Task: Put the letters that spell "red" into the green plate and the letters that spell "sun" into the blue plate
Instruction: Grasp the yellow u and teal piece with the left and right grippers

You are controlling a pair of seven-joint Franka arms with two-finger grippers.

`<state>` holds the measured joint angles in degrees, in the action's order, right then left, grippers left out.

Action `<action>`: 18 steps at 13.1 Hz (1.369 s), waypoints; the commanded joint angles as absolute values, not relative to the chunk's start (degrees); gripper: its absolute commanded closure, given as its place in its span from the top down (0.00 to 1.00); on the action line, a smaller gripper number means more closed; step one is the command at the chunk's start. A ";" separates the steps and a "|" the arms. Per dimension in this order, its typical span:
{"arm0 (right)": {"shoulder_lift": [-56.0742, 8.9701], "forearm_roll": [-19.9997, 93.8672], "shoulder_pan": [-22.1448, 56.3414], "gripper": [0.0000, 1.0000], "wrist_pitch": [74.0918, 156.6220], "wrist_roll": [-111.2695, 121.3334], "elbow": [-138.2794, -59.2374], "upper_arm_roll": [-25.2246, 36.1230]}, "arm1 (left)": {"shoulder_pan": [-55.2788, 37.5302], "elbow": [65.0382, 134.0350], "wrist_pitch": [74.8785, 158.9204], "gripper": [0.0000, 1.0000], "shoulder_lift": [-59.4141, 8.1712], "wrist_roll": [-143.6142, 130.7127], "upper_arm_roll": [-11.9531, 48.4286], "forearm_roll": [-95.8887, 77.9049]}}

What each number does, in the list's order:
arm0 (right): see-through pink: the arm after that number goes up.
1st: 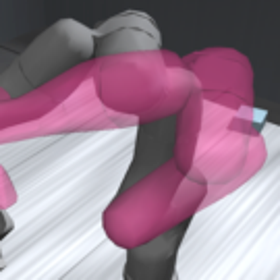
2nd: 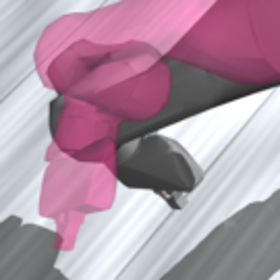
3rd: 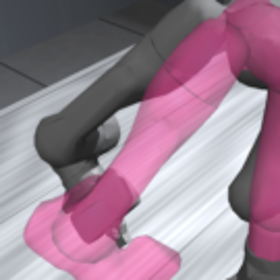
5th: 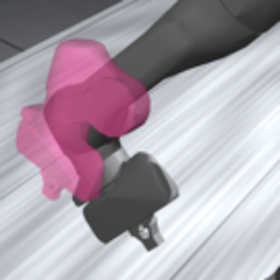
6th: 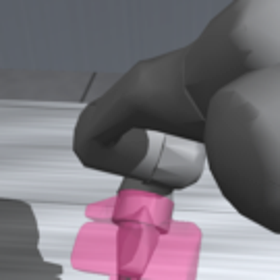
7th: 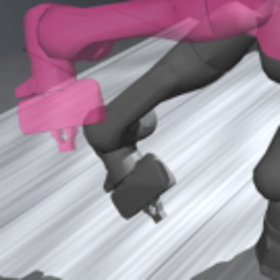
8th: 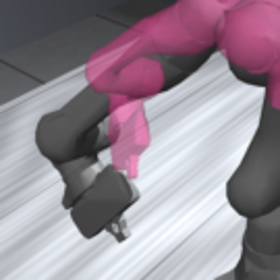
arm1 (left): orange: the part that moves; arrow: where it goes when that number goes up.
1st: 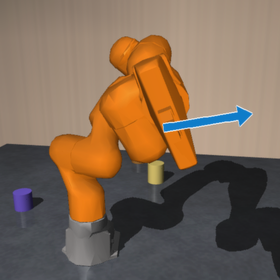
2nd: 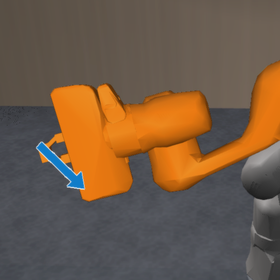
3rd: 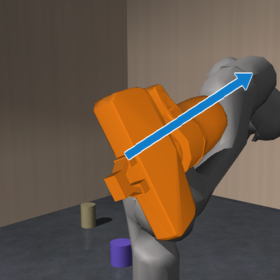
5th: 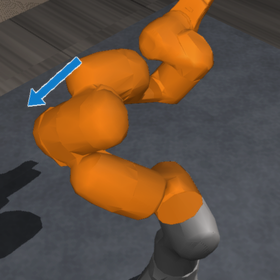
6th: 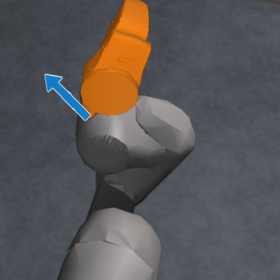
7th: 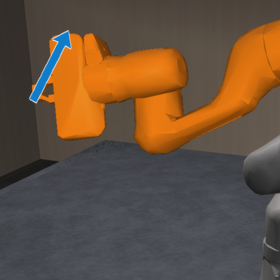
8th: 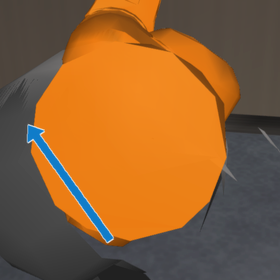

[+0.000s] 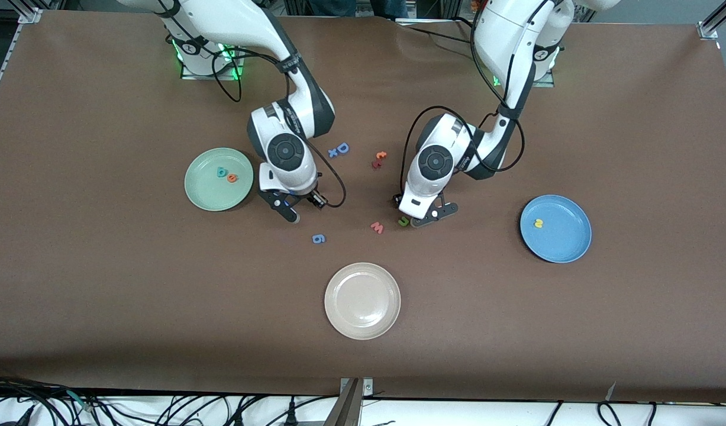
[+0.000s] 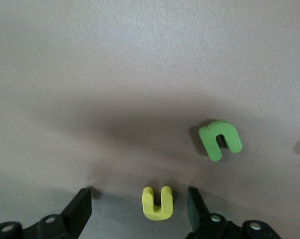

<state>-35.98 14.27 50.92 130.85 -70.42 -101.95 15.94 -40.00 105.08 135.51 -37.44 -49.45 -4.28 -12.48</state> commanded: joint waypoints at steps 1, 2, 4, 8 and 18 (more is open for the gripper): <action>-37.88 15.56 51.42 0.61 132.80 -74.18 -100.46 16.44 | -40.60 105.47 136.32 0.80 -37.71 -51.06 -4.39 -10.72; -37.97 15.56 51.50 0.61 132.80 -74.18 -100.89 16.44 | -40.61 105.47 136.41 0.73 -37.71 -51.06 -4.39 -10.64; -38.32 15.64 51.50 0.56 132.45 -74.09 -100.99 16.26 | -40.61 105.47 136.41 0.49 -37.71 -50.89 -4.39 -10.63; -38.58 15.64 51.42 0.50 132.54 -74.97 -102.13 14.41 | -40.61 105.47 136.41 0.08 -37.71 -50.71 -4.39 -8.62; -37.88 15.64 51.50 0.32 129.74 -75.15 -103.45 14.41 | -26.03 106.70 127.01 0.00 -30.06 -5.10 -10.61 -9.14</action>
<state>-38.20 14.79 51.13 131.29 -74.47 -102.32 14.26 -28.80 104.93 129.60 -33.31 -17.66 -8.14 -10.78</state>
